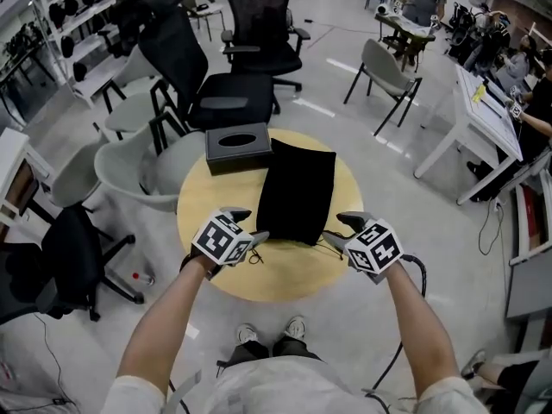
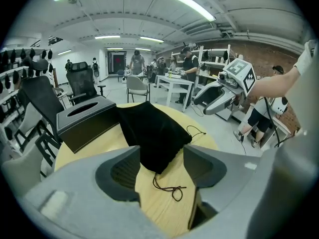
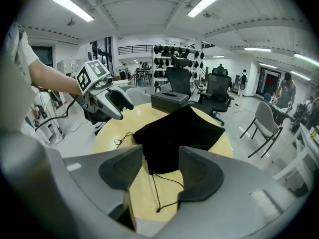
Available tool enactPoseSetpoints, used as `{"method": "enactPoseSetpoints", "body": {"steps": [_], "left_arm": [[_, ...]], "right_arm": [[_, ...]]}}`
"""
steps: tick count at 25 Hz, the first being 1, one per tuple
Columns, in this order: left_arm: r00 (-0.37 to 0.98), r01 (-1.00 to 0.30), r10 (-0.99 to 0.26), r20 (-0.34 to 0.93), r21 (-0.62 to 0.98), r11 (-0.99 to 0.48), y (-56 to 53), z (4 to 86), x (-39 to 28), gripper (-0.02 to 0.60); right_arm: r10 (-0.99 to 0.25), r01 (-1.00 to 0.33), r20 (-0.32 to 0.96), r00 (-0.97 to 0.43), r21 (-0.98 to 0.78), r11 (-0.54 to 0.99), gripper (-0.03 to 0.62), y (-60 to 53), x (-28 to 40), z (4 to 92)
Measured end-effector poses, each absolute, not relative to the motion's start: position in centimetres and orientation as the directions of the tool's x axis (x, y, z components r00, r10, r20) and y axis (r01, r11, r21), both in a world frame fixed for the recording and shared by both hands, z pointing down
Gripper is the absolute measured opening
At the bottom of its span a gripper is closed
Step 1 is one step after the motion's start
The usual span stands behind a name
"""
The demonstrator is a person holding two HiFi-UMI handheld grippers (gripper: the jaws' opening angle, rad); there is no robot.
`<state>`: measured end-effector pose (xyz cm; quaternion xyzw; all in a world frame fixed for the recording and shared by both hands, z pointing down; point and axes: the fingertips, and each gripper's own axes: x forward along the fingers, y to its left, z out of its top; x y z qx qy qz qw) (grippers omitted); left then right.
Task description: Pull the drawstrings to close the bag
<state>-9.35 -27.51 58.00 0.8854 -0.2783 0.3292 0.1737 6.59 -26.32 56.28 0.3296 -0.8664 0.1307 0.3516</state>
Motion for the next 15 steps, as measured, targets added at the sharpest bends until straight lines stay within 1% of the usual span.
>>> {"method": "enactPoseSetpoints", "body": {"steps": [1, 6, 15], "left_arm": [[0.621, -0.604, -0.37, 0.691, 0.121, -0.788, -27.4, 58.5, -9.4, 0.275], [0.595, -0.586, -0.329, 0.734, 0.116, -0.802, -26.9, 61.0, -9.4, 0.275], [0.546, -0.576, -0.277, 0.791, 0.115, -0.81, -26.8, 64.3, -9.9, 0.275]], "right_arm": [[-0.466, -0.654, 0.706, -0.534, 0.005, 0.757, 0.23, -26.2, 6.6, 56.9], [-0.39, -0.59, 0.758, -0.523, 0.008, 0.807, 0.23, -25.5, 6.5, 59.7], [-0.299, -0.53, 0.812, -0.501, -0.015, 0.848, 0.23, -25.7, 6.8, 63.1]]}}
